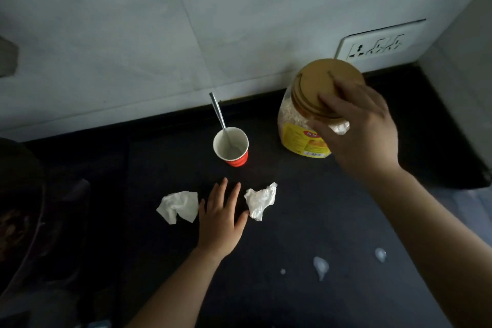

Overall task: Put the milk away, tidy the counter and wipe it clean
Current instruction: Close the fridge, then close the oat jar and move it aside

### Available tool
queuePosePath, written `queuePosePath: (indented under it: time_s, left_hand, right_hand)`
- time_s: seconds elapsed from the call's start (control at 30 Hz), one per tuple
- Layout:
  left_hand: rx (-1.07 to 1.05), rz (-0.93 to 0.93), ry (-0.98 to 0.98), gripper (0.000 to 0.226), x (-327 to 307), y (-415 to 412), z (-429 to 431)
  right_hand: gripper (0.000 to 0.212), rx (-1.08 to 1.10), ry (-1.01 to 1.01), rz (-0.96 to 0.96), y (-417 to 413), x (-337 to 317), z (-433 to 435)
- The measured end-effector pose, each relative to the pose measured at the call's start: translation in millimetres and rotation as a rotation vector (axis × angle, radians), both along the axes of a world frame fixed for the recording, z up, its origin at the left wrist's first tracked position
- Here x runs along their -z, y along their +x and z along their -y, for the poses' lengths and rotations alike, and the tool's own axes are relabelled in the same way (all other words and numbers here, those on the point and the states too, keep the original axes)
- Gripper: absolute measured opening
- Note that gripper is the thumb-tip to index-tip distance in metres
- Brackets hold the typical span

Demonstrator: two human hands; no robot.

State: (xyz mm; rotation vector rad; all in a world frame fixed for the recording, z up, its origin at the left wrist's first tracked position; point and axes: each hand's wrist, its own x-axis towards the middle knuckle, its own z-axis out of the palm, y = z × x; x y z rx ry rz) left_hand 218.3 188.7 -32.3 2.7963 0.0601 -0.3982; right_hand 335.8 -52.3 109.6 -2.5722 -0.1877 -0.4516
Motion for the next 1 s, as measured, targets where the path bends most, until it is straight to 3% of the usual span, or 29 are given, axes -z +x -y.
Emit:
queuePosePath:
  time_s: [0.3,0.5,0.6,0.7,0.87,1.0]
  left_hand:
    - [0.016,-0.004,0.028,0.064,-1.3,1.1,-2.0]
    - [0.022,0.009,-0.007,0.064,1.4,1.3,-4.0]
    - [0.009,0.017,-0.07,0.06,-6.7,6.2,-7.2]
    - [-0.072,0.0,-0.258,0.065,-21.2,15.2,-9.6]
    - [-0.263,0.137,-0.412,0.075,-53.7,43.3,-13.8]
    - [-0.223,0.179,-0.426,0.091,-71.0,76.5,-19.0]
  right_hand:
    - [0.057,-0.09,0.074,-0.13,20.1,-9.4,30.1]
    - [0.037,-0.087,0.139,-0.114,22.6,-20.3,31.5]
    - [0.026,-0.145,0.113,-0.016,26.3,-23.0,26.1]
    - [0.018,-0.172,0.084,0.092,25.9,-19.5,16.8]
    - [0.023,-0.215,0.082,0.056,20.7,-12.1,4.3]
    - [0.017,-0.222,0.069,0.012,22.3,-14.8,7.1]
